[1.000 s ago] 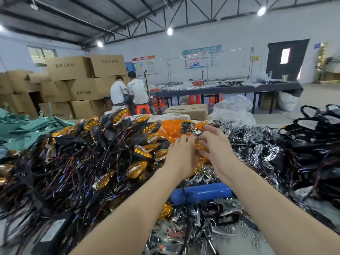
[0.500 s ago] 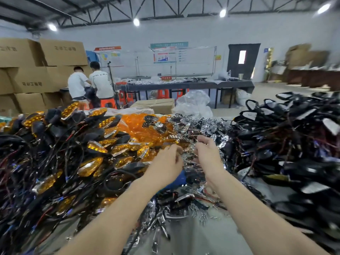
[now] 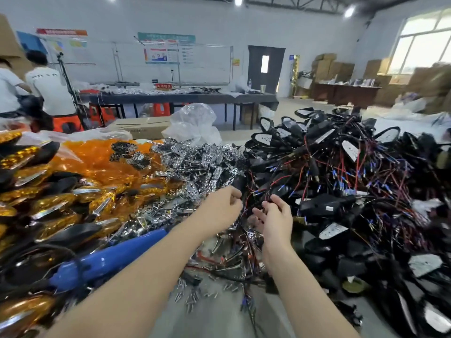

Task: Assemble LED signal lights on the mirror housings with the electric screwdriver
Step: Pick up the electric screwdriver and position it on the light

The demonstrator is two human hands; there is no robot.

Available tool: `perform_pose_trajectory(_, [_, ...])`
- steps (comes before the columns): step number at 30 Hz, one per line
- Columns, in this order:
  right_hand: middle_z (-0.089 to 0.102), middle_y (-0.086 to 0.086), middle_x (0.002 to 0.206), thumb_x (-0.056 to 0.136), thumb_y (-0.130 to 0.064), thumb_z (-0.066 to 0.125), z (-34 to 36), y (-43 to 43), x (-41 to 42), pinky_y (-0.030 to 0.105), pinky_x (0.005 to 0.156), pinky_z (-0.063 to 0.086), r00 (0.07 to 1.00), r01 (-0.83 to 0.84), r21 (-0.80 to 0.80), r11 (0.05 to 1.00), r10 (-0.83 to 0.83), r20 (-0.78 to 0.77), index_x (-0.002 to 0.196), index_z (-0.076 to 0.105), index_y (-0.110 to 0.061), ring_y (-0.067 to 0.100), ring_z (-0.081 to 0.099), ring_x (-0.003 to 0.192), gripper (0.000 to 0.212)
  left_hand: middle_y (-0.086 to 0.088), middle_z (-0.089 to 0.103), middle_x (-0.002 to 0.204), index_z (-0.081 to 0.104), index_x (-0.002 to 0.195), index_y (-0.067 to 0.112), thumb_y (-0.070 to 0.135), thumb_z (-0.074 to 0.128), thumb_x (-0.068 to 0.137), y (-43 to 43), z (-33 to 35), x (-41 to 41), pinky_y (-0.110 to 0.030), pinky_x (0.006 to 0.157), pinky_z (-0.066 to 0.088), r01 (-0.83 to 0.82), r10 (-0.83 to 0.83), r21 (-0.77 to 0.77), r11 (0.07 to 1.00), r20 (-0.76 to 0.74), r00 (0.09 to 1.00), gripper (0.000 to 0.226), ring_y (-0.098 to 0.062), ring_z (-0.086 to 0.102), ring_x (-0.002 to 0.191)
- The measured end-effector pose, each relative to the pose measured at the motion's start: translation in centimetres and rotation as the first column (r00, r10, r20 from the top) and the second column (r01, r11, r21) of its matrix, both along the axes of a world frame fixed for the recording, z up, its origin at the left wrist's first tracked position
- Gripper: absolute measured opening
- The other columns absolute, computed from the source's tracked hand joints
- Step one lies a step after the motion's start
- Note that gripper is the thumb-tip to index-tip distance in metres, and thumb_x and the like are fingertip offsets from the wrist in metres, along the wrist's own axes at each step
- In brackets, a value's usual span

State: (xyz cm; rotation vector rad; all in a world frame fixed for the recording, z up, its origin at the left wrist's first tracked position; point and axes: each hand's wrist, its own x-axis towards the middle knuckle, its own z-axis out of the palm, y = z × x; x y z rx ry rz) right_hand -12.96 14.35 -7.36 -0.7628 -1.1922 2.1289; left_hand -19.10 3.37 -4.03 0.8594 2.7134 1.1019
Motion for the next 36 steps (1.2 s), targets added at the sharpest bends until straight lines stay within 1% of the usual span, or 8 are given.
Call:
perform_pose_trajectory(4, [0.067,0.003,0.108,0.105,-0.007,0.048,0.5,1.5,-0.6,0.025,0.061,0.054,0.997,0.032,-0.033,0.999,-0.034,-0.065,0.113,0.062,-0.025,0.016,0.067,0.083,0.025,0.0,0.066,0.118,0.064,0.121,0.023,0.027,0.045,0.098,5.2,1.5,-1.1,-0.032,0.09,0.049,-0.072,0.071,-0.017,0.997,-0.071,0.995,0.029,-0.021,0.062,0.105])
perform_pose_trajectory(12, [0.072,0.001,0.119,0.106,-0.008,0.042,0.5,2.2,-2.6,0.023,0.074,0.056,0.991,0.036,0.063,0.997,-0.027,-0.133,0.119,0.065,-0.031,0.011,0.07,0.102,0.035,-0.012,0.068,0.115,0.062,0.118,0.013,0.032,0.045,0.1,12.0,1.3,-4.5,-0.043,0.095,0.052,-0.17,0.174,-0.14,0.975,0.011,0.985,0.032,-0.031,0.064,0.106])
perform_pose_trajectory(17, [0.073,0.0,0.114,0.106,-0.007,0.04,0.6,2.3,-3.1,0.027,0.078,0.059,0.985,0.034,0.095,0.995,-0.018,-0.17,0.115,0.064,-0.035,0.009,0.072,0.097,0.038,-0.014,0.07,0.103,0.06,0.11,0.002,0.027,0.04,0.101,12.6,1.8,-5.2,-0.044,0.086,0.055,-0.156,0.153,0.048,0.987,0.062,0.986,0.033,-0.033,0.068,0.095])
perform_pose_trajectory(21, [0.074,0.001,0.108,0.104,-0.01,0.044,1.4,2.4,-3.0,0.023,0.067,0.054,0.98,0.023,0.14,0.99,0.006,-0.197,0.113,0.065,-0.034,0.006,0.069,0.077,0.033,0.0,0.061,0.08,0.051,0.096,0.015,0.03,0.036,0.104,10.9,5.8,-4.5,-0.029,0.053,0.039,-0.158,0.206,0.359,0.92,-0.099,0.974,0.023,-0.014,0.059,0.068])
perform_pose_trajectory(24, [0.075,0.0,0.109,0.105,-0.011,0.045,1.8,2.3,-2.8,0.025,0.066,0.057,0.977,-0.049,0.073,0.996,0.063,-0.204,0.116,0.066,-0.032,0.011,0.072,0.077,0.032,0.007,0.059,0.076,0.049,0.102,0.02,0.034,0.039,0.104,8.0,9.8,-3.6,-0.017,0.041,0.036,-0.064,0.184,0.409,0.91,-0.262,0.947,0.017,0.002,0.052,0.046])
perform_pose_trajectory(29, [0.078,0.006,0.112,0.107,-0.032,0.046,2.3,1.3,-2.8,0.037,0.078,0.064,0.905,-0.35,-0.245,0.904,0.259,-0.336,0.13,0.058,-0.022,0.024,0.077,0.097,0.027,0.012,0.056,0.064,0.05,0.096,0.026,0.034,0.048,0.102,1.1,12.0,0.2,-0.007,0.043,0.035,0.036,0.174,0.378,0.925,-0.507,0.844,0.01,0.004,0.05,0.045])
perform_pose_trajectory(33, [0.072,0.016,0.126,0.103,-0.039,0.051,2.1,-0.2,-2.8,0.039,0.081,0.063,0.811,-0.533,-0.381,0.755,0.327,-0.486,0.128,0.062,-0.005,0.03,0.075,0.104,0.043,0.027,0.056,0.075,0.052,0.093,0.035,0.04,0.051,0.098,-5.2,7.9,2.9,0.0,0.059,0.04,-0.048,0.136,0.205,0.978,-0.44,0.888,0.007,0.021,0.055,0.063])
perform_pose_trajectory(36, [0.072,0.02,0.119,0.11,-0.029,0.046,1.1,-1.4,-3.1,0.039,0.074,0.065,0.838,-0.501,-0.445,0.742,0.287,-0.464,0.118,0.063,0.002,0.031,0.077,0.095,0.037,0.021,0.063,0.065,0.052,0.091,0.042,0.042,0.051,0.096,-9.7,4.3,3.8,-0.008,0.054,0.045,-0.086,0.125,0.122,0.989,-0.367,0.922,0.006,0.003,0.059,0.047])
